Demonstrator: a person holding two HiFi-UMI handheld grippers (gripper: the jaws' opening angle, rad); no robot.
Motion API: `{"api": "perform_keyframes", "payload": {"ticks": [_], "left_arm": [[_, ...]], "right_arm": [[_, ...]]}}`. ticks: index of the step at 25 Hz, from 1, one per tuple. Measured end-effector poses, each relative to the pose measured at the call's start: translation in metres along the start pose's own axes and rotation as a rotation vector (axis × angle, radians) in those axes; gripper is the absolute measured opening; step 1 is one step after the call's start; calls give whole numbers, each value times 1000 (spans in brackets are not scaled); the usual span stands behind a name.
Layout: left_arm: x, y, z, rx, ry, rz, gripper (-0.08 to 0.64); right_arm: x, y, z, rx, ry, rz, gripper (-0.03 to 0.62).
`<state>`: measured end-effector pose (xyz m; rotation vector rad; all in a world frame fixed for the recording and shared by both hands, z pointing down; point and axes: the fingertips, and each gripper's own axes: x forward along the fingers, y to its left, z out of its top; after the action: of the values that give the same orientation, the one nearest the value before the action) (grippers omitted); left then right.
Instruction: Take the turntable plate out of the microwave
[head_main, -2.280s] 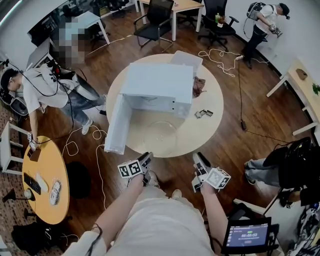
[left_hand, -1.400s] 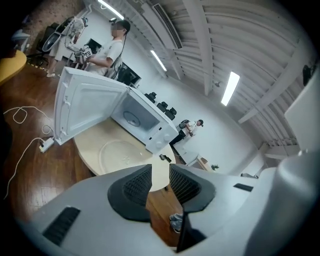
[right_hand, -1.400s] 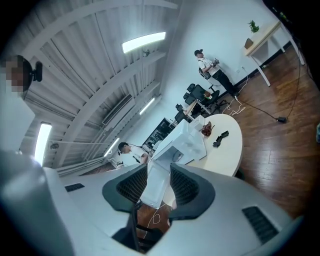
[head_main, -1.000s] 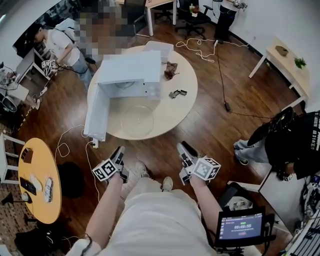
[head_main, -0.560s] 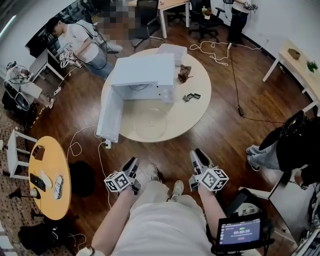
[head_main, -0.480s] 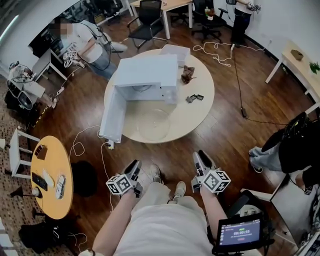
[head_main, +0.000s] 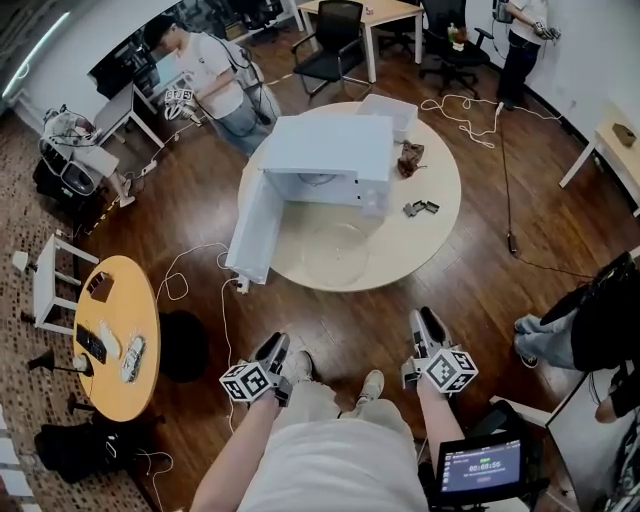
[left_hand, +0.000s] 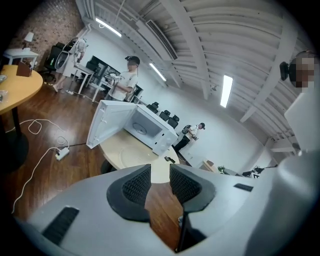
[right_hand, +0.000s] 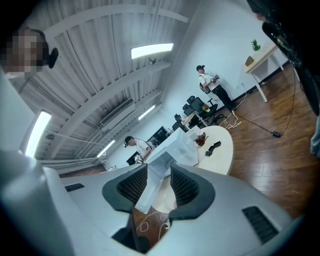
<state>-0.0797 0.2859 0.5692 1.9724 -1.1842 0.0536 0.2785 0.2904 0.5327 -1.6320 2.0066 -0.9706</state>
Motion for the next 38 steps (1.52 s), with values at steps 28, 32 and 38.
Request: {"api": "perform_keyframes", "payload": {"ticks": [28,32,38], "left_arm": [[-56,124,83,-35,42,-184,120],[-71,141,87,-41,56,-223,120],[-95,159,89,-34,81,-277,120]], "right_arm": [[10,141,-91,-169,-71,-50,143],[1,164,-114,-191,-66,-97,143],[-8,191,-151,-210,-73,-149,143]]}}
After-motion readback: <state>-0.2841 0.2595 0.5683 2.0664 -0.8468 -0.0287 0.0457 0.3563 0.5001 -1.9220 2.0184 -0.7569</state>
